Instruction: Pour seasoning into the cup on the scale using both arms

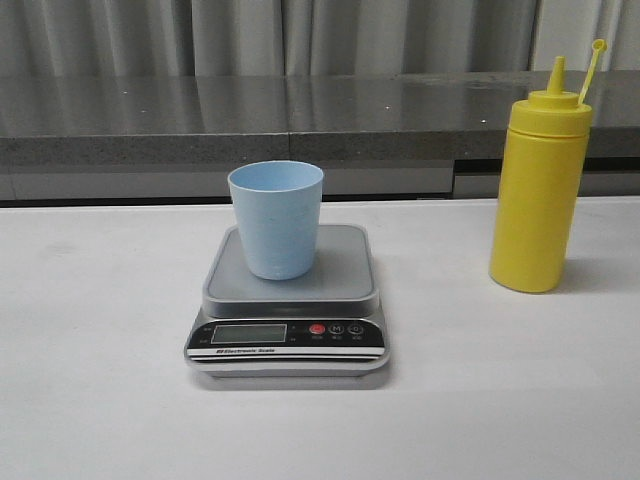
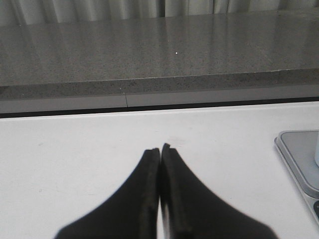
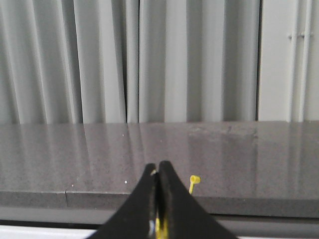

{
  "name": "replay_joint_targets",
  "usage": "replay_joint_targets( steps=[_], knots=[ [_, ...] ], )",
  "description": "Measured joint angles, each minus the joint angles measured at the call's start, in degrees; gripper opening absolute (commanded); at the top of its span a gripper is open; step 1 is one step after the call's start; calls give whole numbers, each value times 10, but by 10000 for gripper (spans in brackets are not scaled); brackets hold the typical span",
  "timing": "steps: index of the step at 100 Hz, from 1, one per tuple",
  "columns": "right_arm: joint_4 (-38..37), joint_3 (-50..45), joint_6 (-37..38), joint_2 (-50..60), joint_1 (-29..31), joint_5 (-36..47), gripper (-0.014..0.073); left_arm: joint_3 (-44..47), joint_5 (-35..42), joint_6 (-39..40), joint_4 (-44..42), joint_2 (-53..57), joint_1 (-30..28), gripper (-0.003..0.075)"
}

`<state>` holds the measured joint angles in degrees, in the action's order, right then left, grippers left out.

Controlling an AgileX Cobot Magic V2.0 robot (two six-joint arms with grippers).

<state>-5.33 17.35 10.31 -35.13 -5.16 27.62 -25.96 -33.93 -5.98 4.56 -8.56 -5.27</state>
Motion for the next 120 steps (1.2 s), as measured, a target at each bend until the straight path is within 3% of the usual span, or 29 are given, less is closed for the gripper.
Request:
replay_joint_targets(
  steps=[36,85,120],
  knots=[
    [-17,-19,0,140,62,-204,-67,0,0,0,0,0,0,-20],
    [-20,-157,7,314,72,-229,-67,0,0,0,0,0,0,-20],
    [-20,-190,8,356,72,-322,-67,0,0,0,0,0,0,-20]
  ],
)
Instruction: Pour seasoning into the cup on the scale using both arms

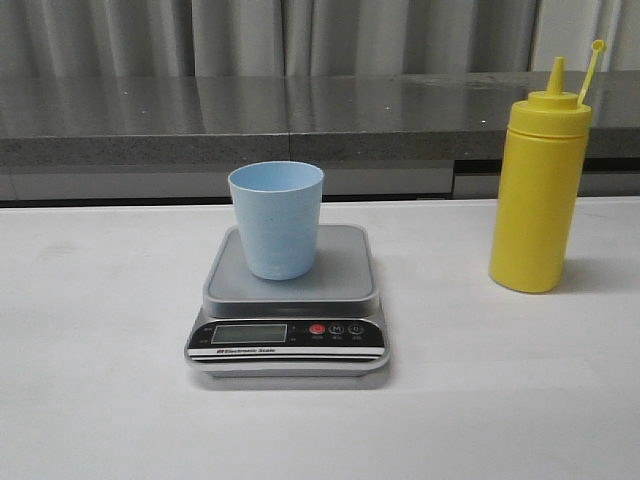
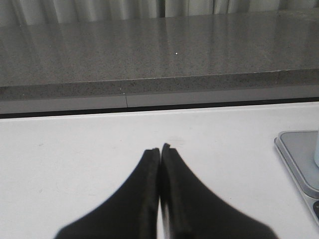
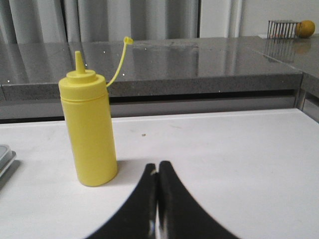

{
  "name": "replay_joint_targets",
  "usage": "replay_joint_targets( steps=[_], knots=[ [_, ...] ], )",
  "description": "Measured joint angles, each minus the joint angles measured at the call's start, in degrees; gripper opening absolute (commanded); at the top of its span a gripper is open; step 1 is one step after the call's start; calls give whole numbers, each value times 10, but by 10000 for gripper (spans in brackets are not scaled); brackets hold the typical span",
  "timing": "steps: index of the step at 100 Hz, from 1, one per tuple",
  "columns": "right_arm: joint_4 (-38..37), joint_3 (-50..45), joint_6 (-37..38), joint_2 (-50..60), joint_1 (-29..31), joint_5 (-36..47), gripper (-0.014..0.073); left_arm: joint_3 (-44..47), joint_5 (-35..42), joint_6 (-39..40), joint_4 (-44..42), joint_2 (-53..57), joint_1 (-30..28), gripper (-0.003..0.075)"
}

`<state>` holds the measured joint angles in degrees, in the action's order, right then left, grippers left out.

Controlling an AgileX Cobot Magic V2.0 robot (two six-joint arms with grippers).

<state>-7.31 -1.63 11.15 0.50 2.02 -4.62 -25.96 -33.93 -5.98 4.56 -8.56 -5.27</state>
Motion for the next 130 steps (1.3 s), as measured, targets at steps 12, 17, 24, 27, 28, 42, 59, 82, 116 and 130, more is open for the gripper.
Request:
replay_joint_targets(
  steps=[12,17,24,27,28,42,59,82,116,130],
  knots=[
    [0,0,1,1,0,-10,-67,0,0,0,0,0,0,-20],
    [0,0,1,1,0,-10,-67,0,0,0,0,0,0,-20],
    [0,0,1,1,0,-10,-67,0,0,0,0,0,0,-20],
    [0,0,1,1,0,-10,-67,0,0,0,0,0,0,-20],
    [0,0,1,1,0,-10,-67,0,0,0,0,0,0,-20],
    [0,0,1,1,0,-10,-67,0,0,0,0,0,0,-20],
    [0,0,1,1,0,-10,-67,0,0,0,0,0,0,-20],
    [0,0,2,1,0,-10,-67,0,0,0,0,0,0,-20],
    [0,0,2,1,0,-10,-67,9,4,0,-2,0,0,-20],
    [0,0,2,1,0,-10,-67,42,29,0,-2,3,0,-20]
  ],
)
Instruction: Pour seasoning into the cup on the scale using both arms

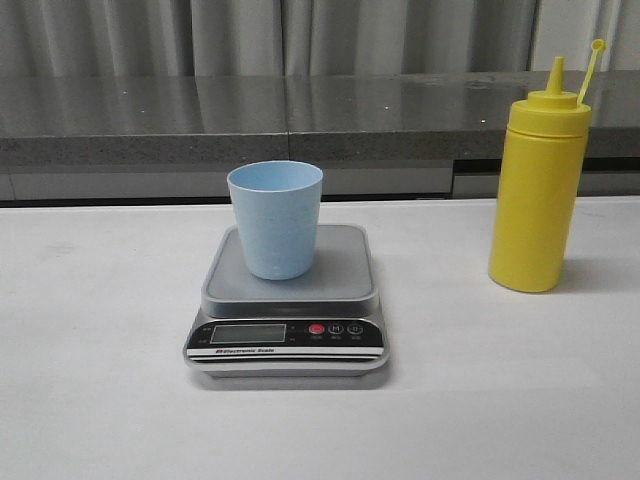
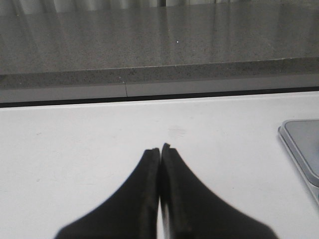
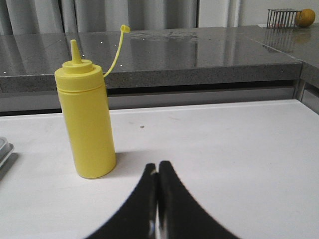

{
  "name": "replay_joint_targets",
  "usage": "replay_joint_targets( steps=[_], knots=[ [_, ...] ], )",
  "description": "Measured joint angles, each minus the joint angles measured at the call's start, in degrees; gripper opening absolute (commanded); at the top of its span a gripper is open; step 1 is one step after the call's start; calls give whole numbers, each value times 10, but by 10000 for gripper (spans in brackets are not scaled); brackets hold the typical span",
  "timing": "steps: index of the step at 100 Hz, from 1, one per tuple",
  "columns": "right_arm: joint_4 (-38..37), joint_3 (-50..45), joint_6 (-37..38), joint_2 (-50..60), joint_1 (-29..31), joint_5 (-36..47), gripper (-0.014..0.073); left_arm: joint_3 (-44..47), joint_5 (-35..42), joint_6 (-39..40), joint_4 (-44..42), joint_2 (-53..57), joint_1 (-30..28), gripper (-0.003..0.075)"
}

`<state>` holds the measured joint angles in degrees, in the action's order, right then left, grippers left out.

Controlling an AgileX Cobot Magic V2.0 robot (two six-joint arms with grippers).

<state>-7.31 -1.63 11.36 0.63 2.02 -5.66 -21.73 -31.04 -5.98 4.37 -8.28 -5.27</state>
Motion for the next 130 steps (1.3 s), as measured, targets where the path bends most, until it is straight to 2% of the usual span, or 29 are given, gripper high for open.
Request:
replay_joint_targets(
  steps=[19,29,54,130],
  knots=[
    [0,0,0,0,0,0,-67,85,167,0,-20,20,28,-20],
    [0,0,0,0,0,0,-67,129,208,17,-29,38,53,-20],
    [0,0,0,0,0,0,-67,218,223,60,-44,82,63,-20],
    [0,0,1,0,0,0,-67,218,241,76,-44,86,63,-20]
  ],
)
